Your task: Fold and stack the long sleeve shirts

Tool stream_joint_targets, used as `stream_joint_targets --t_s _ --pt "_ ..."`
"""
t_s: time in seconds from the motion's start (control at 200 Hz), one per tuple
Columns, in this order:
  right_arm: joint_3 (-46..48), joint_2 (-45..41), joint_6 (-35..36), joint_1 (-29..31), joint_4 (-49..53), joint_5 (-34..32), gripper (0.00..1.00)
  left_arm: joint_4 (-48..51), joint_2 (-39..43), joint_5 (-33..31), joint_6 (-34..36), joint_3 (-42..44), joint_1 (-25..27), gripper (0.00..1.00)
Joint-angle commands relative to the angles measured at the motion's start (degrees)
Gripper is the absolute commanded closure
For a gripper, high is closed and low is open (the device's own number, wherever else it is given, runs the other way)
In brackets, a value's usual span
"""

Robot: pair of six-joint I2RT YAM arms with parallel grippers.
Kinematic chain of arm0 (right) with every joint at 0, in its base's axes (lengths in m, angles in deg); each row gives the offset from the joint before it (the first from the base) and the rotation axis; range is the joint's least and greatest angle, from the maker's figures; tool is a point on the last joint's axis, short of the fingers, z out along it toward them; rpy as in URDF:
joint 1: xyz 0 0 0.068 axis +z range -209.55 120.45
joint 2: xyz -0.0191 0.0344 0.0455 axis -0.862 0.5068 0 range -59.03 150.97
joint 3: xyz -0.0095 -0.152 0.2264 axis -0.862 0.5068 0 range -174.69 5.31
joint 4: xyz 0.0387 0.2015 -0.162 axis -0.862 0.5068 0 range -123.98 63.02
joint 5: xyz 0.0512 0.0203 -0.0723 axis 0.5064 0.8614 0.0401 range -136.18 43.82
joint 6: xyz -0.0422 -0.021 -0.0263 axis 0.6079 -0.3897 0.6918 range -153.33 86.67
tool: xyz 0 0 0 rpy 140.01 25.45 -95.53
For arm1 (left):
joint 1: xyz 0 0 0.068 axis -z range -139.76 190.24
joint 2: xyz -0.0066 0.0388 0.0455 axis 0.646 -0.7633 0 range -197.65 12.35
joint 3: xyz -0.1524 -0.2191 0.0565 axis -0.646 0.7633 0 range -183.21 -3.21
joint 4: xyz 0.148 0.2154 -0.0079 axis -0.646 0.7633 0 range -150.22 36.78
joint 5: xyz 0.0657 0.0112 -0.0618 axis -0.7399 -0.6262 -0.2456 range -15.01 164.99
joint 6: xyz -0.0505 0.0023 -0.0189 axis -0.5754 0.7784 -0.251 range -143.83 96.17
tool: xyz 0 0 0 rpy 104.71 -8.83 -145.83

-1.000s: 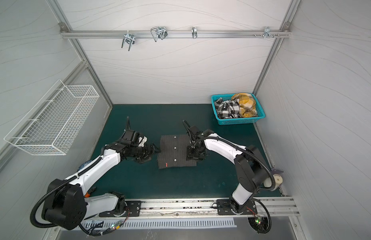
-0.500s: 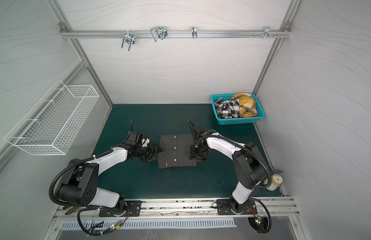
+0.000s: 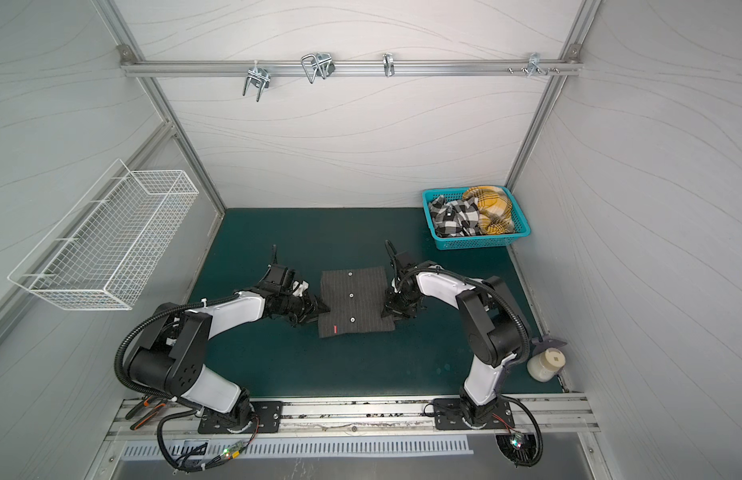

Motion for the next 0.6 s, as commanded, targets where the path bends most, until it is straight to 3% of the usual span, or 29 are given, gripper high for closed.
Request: stream_joint_targets --t_s 0.0,0.08,0.235,0.44,0.56,0.595 --pt "0.9 0.0 -1.1 0.0 -2.1 2.3 0.67 -2.2 2.8 1.6 -1.8 -3.1 0.4 0.79" --pt "1.7 -0.4 -1.8 0.2 -2.8 2.7 0.67 -1.2 2.5 1.0 -0.8 -4.1 0.6 0.83" --pt "3.9 -1.1 -4.5 0.6 -6.0 5.3 0.67 -2.0 -4.9 0.2 0.9 -4.0 0.3 1.0" --pt "4.0 -4.3 -4.6 0.9 -4.1 4.8 0.64 -11.5 -12.8 6.3 -4.5 -0.6 0.1 1.0" --pt "2.7 -7.0 -4.4 0.6 -1.1 3.0 0.56 -7.0 -10.7 5.9 -2.2 -0.9 -0.7 1.0" --pt "2.0 -7.9 -4.4 0.7 0.1 2.2 0.55 -5.6 -9.2 5.8 -1.8 -1.0 -1.2 0.92"
